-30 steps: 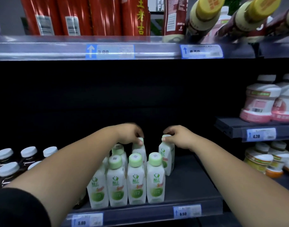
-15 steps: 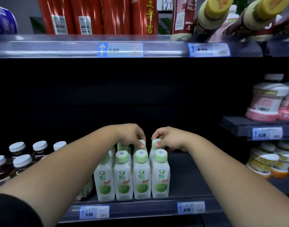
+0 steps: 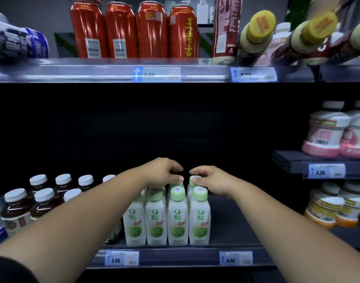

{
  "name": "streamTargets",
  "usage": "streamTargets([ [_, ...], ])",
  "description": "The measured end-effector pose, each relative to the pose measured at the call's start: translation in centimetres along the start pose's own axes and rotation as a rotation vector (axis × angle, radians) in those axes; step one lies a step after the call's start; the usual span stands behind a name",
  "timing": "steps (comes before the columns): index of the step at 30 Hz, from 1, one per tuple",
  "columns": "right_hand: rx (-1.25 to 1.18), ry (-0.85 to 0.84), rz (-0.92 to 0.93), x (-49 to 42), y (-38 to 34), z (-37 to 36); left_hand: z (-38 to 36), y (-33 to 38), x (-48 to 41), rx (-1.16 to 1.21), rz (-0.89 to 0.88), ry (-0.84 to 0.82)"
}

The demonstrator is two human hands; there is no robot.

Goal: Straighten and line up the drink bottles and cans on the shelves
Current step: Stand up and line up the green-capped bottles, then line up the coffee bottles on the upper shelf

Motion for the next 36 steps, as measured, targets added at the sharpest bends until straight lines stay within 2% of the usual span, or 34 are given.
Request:
streamTargets([
  [11, 0.087, 0.276, 0.381, 6.1, -6.8, 2.4, 4.8, 7.8, 6.4, -0.082, -0.260, 0.429],
  [16, 0.101, 0.414, 0.565, 10.7, -10.7, 5.2, 8.2, 11.0, 9.8, -0.099, -0.335, 0.561],
  [27, 0.210, 0.646, 0.729, 17.5, -17.7, 12.0, 15.0, 17.4, 12.3, -0.058, -0.361, 0.590],
  [33, 0.145, 0.775, 0.750, 20.1, -17.9, 15.6, 16.4, 20.6, 9.9, -0.018, -0.401, 0.700],
  [36, 0.144, 0.870, 0.751, 20.7, -16.5, 17.1, 15.8, 22.1, 9.1, 0.000, -0.504, 0.825],
])
Point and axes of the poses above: each hand's wrist, its own x-axis away from the middle knuckle, its own z-axis out of the back of the hand, y = z × x, the point moved 2 cm from there along -x, towards the middle knuckle, and after that the axes turned 12 degrees about -y, right-handed, at the moved point
